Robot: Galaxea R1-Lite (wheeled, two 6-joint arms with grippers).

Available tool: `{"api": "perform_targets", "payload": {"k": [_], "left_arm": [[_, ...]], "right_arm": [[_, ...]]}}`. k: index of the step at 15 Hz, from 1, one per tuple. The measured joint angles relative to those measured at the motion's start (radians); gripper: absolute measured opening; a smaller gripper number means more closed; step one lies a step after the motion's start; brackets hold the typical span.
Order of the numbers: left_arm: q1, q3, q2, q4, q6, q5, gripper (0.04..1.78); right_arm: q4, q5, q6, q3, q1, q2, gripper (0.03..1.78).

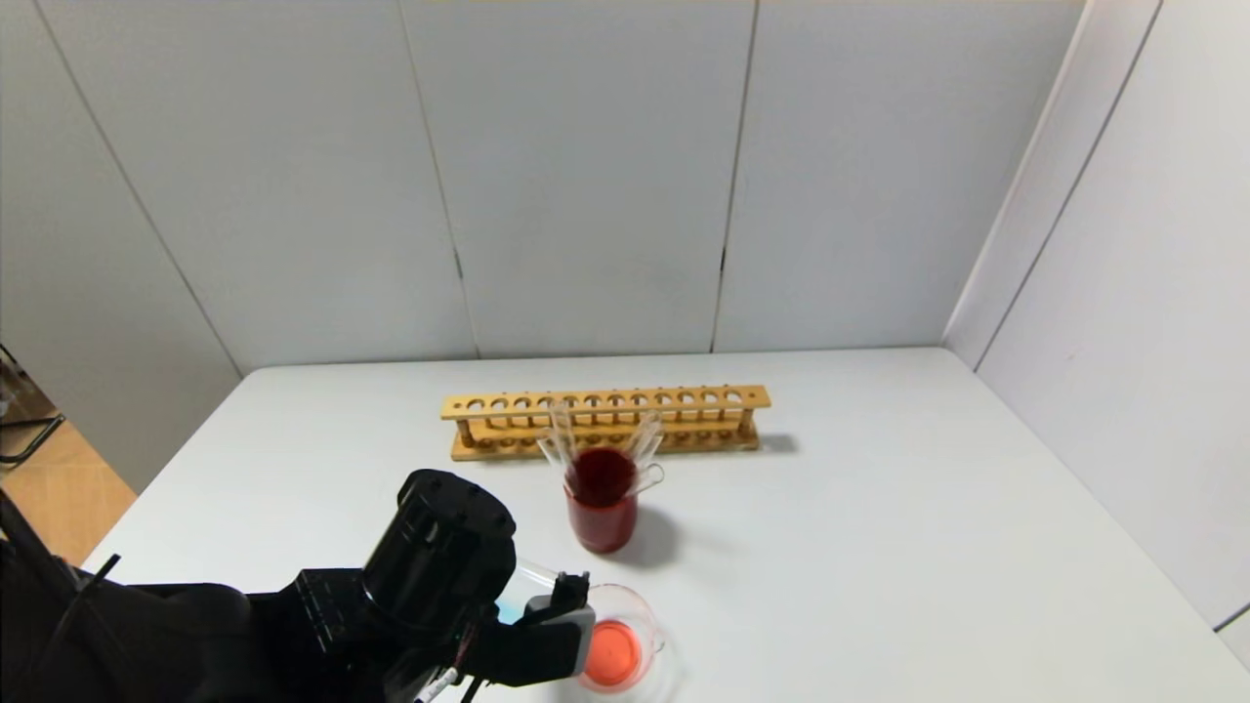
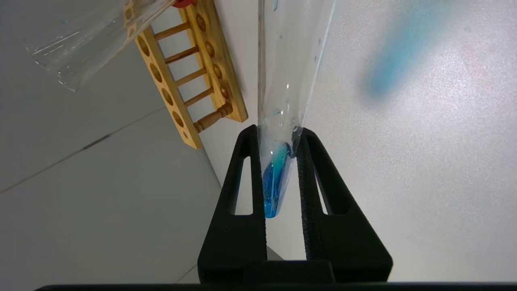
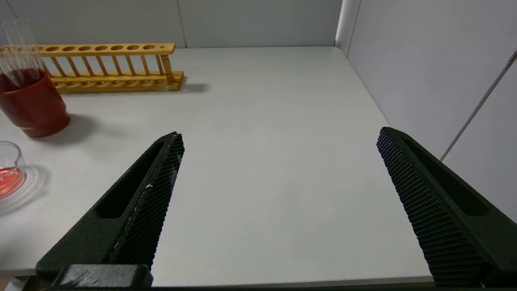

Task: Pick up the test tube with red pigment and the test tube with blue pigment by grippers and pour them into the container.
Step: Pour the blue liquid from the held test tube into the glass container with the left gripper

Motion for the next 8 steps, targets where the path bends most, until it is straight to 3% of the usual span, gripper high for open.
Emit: {"api": "perform_targets", "payload": {"k": [4,8], "left_arm": [[-0.001,-0.032,0.027,0.006,0.028,0.003,0.3],[-0.013,-0.041,0.036,0.009,0.074,0.076,0.3]], "right_arm": [[0.0,0.0,0.0,0.0,0.0,0.0,1.74],[0.0,0.0,0.0,0.0,0.0,0.0,1.74]]}}
